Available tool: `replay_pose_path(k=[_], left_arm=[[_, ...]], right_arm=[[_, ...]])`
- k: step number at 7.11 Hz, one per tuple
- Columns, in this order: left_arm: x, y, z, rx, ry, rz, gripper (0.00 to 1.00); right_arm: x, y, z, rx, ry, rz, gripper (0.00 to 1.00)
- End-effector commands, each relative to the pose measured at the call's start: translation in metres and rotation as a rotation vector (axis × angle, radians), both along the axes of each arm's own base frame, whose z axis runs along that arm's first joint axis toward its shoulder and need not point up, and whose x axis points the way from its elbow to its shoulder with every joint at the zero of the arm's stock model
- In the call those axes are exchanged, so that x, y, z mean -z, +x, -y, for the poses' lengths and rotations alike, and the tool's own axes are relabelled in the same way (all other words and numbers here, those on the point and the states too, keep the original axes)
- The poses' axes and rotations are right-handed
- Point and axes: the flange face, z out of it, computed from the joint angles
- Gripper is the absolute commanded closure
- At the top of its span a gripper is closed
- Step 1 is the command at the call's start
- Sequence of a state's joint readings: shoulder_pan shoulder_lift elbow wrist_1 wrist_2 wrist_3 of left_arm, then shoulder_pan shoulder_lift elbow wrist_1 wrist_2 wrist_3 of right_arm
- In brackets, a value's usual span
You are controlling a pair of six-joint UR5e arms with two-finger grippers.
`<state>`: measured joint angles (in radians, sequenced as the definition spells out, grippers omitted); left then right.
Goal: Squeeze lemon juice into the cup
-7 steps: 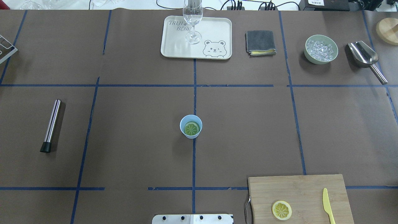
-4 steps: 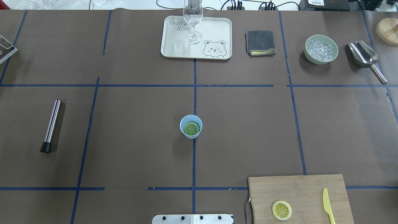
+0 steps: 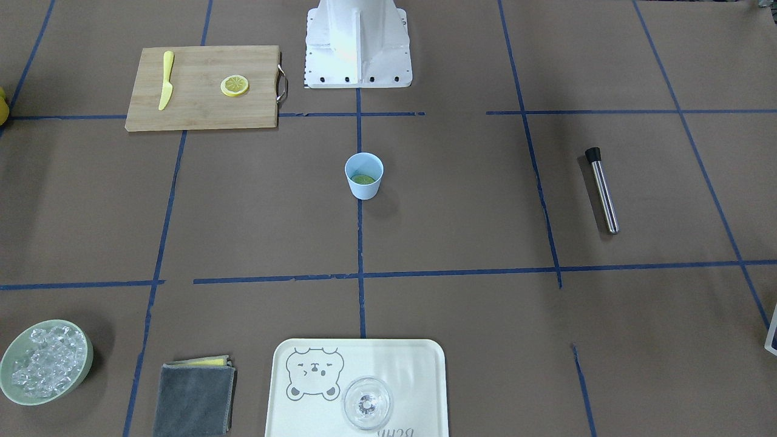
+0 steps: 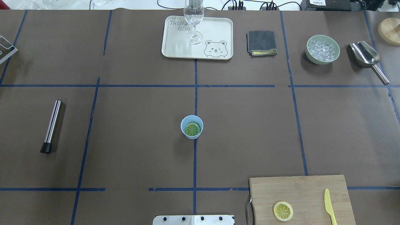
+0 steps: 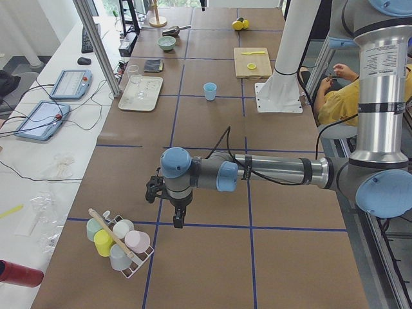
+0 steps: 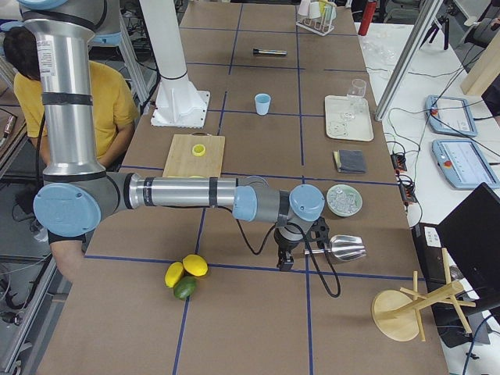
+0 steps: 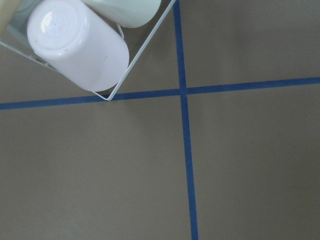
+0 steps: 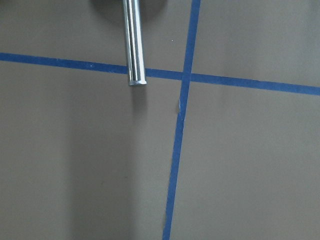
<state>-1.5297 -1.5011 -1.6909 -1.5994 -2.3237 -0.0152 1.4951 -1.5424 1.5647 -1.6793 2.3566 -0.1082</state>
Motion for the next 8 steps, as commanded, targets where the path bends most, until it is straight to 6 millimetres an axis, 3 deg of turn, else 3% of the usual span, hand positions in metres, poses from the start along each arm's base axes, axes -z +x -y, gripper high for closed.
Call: replay_pose_path(k=[1,5,8], left_arm=[[0.014,-0.002,-0.006,-0.015,-0.02,0.0,0.0],[0.02,-0.002,-0.007,-0.017,0.005,-0.005,0.0],[0.019,0.002,-0.007,-0.015,-0.013,-0.068,0.0]], right_arm=[[-0.002,-0.004,0.0,0.004,-0.007,0.005,0.0],[0.01,-0.007,0.011,-0.055,0.036,0.033,0.0],[0.007,-0.005,0.009,-0.107,0.037,0.029,0.0]])
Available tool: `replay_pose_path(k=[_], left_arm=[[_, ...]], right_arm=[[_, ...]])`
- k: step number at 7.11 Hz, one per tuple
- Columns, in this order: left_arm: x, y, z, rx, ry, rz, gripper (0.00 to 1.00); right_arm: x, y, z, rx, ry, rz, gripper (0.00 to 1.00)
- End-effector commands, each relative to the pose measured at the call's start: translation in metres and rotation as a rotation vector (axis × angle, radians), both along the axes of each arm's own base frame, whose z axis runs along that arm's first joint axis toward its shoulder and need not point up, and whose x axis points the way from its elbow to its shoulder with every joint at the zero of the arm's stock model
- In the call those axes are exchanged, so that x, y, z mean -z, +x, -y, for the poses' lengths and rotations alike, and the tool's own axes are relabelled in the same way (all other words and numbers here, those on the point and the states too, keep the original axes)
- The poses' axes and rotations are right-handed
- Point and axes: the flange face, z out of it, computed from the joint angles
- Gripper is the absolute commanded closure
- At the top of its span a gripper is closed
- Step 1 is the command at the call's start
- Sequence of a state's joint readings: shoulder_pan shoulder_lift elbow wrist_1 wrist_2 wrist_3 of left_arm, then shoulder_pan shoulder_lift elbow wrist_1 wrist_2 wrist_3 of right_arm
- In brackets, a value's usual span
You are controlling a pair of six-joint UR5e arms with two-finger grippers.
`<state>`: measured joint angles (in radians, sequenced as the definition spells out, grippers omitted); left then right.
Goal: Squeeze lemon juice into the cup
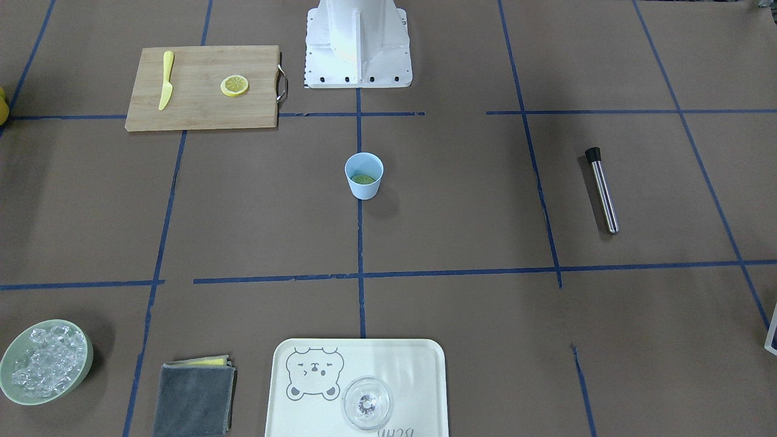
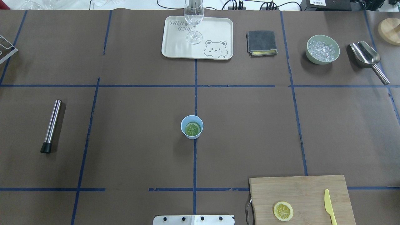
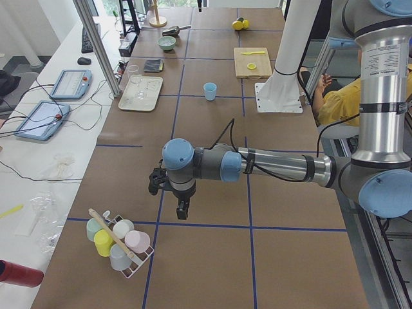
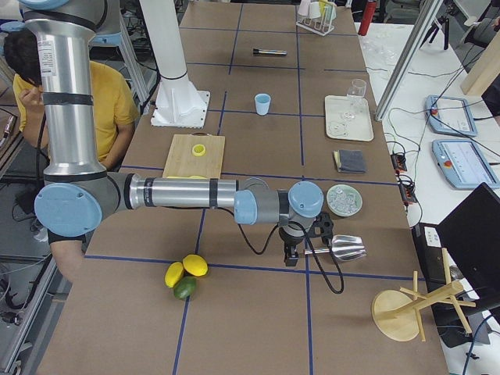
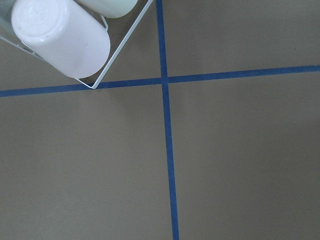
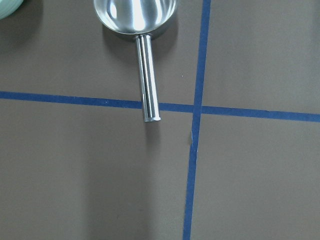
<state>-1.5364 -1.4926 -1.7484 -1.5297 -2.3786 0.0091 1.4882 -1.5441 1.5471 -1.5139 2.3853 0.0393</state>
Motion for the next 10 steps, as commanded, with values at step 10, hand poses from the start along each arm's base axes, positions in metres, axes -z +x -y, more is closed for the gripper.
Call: replay_pose_path(k=[10], left_arm=[[-0.012,-0.048,0.008,0.101,-0.01,-0.007,0.0]], right_arm=[[-0.012,0.005,-0.01,-0.007,-0.004,-0.025,0.0]])
